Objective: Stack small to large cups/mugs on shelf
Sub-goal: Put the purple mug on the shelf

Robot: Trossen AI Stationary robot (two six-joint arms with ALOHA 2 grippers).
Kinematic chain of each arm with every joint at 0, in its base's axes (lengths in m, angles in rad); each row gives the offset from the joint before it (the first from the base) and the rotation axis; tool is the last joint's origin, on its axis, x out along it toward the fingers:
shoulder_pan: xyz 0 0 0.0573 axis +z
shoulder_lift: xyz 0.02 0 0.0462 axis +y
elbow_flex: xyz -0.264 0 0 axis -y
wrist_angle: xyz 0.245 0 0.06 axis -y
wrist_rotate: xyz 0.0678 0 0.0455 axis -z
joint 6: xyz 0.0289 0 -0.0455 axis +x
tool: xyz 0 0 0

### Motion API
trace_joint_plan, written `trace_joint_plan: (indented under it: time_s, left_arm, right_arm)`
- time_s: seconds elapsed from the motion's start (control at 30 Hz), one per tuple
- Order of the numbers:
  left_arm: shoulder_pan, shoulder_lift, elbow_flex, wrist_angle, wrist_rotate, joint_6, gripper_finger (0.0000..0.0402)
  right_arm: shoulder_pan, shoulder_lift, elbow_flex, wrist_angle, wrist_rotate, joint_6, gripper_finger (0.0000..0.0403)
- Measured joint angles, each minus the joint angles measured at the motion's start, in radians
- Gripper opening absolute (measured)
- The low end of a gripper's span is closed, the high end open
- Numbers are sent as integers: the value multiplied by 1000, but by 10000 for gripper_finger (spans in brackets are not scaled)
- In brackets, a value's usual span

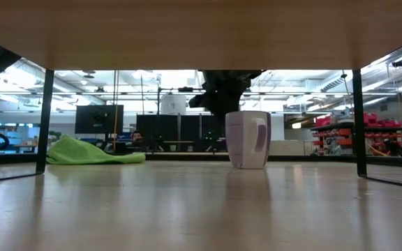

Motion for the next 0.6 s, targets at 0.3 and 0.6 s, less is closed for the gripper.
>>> trace_joint_plan:
  time_s: [0.3, 0.6]
  left_arm:
    - [5, -1, 0, 0, 5, 0, 107]
    - [17, -23, 7, -4, 44, -7, 108]
  right_arm:
    - [0, 0, 0, 0, 0, 0, 31]
    - [0, 0, 0, -1, 0, 0, 31]
